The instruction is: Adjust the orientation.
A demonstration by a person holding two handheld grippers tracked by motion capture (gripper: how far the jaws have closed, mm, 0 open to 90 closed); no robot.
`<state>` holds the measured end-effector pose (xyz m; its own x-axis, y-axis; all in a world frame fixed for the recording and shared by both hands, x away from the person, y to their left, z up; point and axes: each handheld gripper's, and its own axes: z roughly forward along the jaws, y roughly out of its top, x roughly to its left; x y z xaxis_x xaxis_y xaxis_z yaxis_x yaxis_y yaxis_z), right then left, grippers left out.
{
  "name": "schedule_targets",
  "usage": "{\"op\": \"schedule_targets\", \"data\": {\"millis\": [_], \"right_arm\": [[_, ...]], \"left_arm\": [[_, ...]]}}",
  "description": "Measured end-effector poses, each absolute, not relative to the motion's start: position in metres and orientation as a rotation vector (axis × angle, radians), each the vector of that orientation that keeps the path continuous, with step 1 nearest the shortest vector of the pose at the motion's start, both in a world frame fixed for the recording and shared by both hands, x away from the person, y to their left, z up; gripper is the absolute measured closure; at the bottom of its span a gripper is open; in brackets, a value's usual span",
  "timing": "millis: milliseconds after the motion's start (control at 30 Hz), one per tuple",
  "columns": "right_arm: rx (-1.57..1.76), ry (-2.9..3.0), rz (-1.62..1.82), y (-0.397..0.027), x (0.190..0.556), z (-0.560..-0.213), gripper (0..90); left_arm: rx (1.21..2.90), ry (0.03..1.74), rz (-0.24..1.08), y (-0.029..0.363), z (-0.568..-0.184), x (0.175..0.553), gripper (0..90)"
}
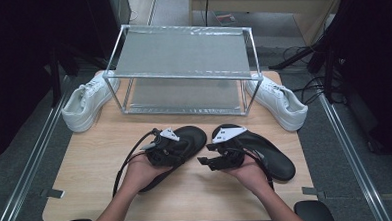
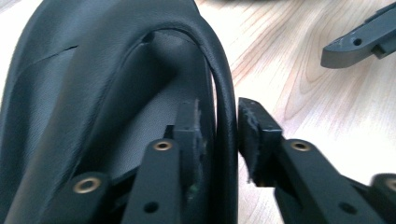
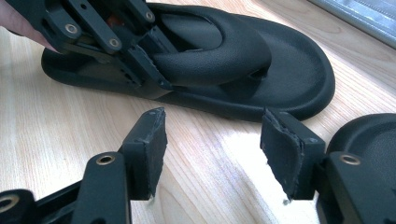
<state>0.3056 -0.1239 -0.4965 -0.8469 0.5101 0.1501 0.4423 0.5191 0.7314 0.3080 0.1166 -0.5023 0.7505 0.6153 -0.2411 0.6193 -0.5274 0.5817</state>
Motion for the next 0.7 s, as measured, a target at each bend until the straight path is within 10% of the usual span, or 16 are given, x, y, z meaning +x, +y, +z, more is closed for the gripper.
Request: {"op": "schedule_targets", "data": {"millis": [300,700], "right_arm": [[0.82,2.665,1.238,-0.122,0.304,-0.496,42.0],[0.785,2.66,1.243,-0.112,0.298,-0.494,45.8]], "left_arm": [[2.25,0.915,0.016,0.138,-0.486,0.302,52.4],[2.211,0.909,0.048,0.172,-0.469,0.296,52.8]]}}
